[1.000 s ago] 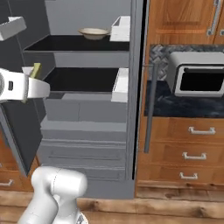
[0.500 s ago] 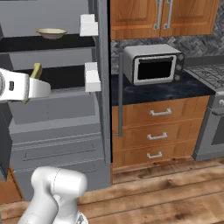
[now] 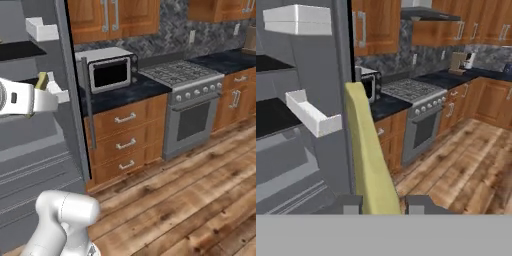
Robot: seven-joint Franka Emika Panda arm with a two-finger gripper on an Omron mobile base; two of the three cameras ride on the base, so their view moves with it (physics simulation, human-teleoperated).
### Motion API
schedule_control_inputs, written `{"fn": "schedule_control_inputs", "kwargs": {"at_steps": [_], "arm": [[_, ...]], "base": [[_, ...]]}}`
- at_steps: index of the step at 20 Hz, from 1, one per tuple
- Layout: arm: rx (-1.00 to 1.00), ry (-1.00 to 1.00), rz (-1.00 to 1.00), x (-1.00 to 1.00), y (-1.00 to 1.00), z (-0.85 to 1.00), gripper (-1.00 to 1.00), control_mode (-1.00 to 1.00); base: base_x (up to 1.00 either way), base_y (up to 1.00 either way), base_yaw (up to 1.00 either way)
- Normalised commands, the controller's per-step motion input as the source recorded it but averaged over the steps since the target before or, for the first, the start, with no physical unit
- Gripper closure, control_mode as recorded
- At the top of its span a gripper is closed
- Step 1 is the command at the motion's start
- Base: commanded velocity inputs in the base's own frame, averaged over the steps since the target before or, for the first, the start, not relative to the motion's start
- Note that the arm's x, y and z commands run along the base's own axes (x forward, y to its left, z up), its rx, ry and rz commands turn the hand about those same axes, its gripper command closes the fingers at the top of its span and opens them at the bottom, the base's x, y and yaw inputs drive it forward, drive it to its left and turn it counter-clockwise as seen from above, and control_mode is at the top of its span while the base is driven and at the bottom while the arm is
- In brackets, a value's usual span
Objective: Retrieve the butter from the fridge and place it on a plate on the dining table. Then retrieve the butter knife by the fridge and place it near the plate.
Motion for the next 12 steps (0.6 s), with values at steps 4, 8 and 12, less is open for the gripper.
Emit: {"fn": "schedule_control_inputs", "kwargs": {"at_steps": [4,8,12], "arm": [[0.00,0.00,0.00,0.00,0.00,0.00,1.00,1.00],[0.00,0.00,0.00,0.00,0.00,0.00,1.00,1.00],[0.00,0.00,0.00,0.00,0.00,0.00,1.00,1.00]], "base": [[-0.24,0.00,-0.62],[-0.21,0.00,-0.62],[-0.20,0.00,-0.62]]}}
